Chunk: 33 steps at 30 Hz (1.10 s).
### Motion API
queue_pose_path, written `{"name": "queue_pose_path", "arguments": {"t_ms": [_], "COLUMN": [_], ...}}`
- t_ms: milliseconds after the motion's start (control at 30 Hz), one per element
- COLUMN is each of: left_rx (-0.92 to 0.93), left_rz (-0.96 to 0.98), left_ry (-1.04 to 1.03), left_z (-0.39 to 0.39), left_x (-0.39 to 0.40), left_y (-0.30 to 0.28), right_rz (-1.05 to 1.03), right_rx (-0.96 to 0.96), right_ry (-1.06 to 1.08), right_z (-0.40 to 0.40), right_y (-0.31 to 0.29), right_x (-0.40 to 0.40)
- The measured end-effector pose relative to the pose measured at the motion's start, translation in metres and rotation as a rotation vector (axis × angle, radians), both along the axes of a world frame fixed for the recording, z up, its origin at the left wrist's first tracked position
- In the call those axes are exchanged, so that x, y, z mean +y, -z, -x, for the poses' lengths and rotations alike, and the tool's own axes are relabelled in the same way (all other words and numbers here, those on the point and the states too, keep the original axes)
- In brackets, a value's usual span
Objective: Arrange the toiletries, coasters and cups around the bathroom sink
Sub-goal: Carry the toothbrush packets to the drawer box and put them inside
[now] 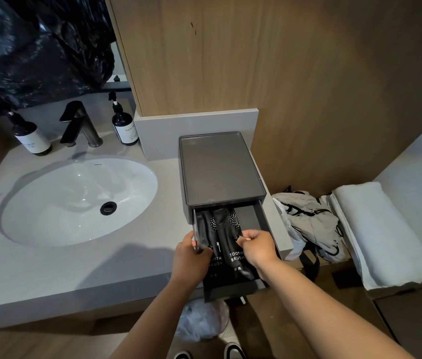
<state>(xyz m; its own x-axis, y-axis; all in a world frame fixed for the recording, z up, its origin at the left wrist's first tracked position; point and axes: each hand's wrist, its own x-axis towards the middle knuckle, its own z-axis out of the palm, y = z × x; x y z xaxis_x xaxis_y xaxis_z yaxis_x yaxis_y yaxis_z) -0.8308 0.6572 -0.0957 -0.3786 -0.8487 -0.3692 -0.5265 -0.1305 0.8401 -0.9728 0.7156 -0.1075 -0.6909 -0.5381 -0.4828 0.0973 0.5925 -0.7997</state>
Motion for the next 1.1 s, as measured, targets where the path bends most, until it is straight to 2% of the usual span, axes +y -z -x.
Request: {"name": "queue_pose_path", "arguments": {"t_ms": [67,167,233,333,400,500,567,733,900,1100], "left_rx": [-0.035,-0.122,-0.170,-0.303,-0.438,-0.641,-0.758,-0.963,-1.049,-1.021], "left_rz": [0.151,0.649,0.911,1.082,1.080,0.848,0.807,0.846,0.837,0.833], "left_ry": [0.041,0.166,0.334,0.647,0.801,0.986,1.024,1.037,1.051,1.042], "left_z": [-0.002,-0.005,-0.008,-0.010,-0.003,0.012,0.019,0.024,0.030,0.029], "left_x": [0.001,0.001,-0.004,-0.015,-0.023,-0.028,-0.028,-0.030,-0.029,-0.030], "left_y": [0.003,0.000,-0.007,-0.006,-0.012,-0.026,-0.031,-0.027,-0.029,-0.031], "right_rz": [-0.032,-0.086,-0.125,-0.144,-0.127,-0.050,-0.012,-0.020,0.003,0.029], "right_rx": [0.117,0.298,0.366,0.384,0.310,0.195,0.165,0.167,0.174,0.187], "right_ry": [-0.035,-0.120,-0.155,-0.172,-0.114,-0.010,0.029,0.126,0.147,0.038], "right_z": [-0.001,-0.002,-0.001,-0.001,-0.001,0.000,0.000,-0.002,-0.004,-0.001], "right_y": [0.003,0.003,-0.002,-0.006,-0.006,-0.007,-0.008,-0.005,0.000,0.001], "right_x": [-0.001,-0.002,-0.002,-0.001,-0.002,0.000,0.001,0.000,0.000,0.004]}}
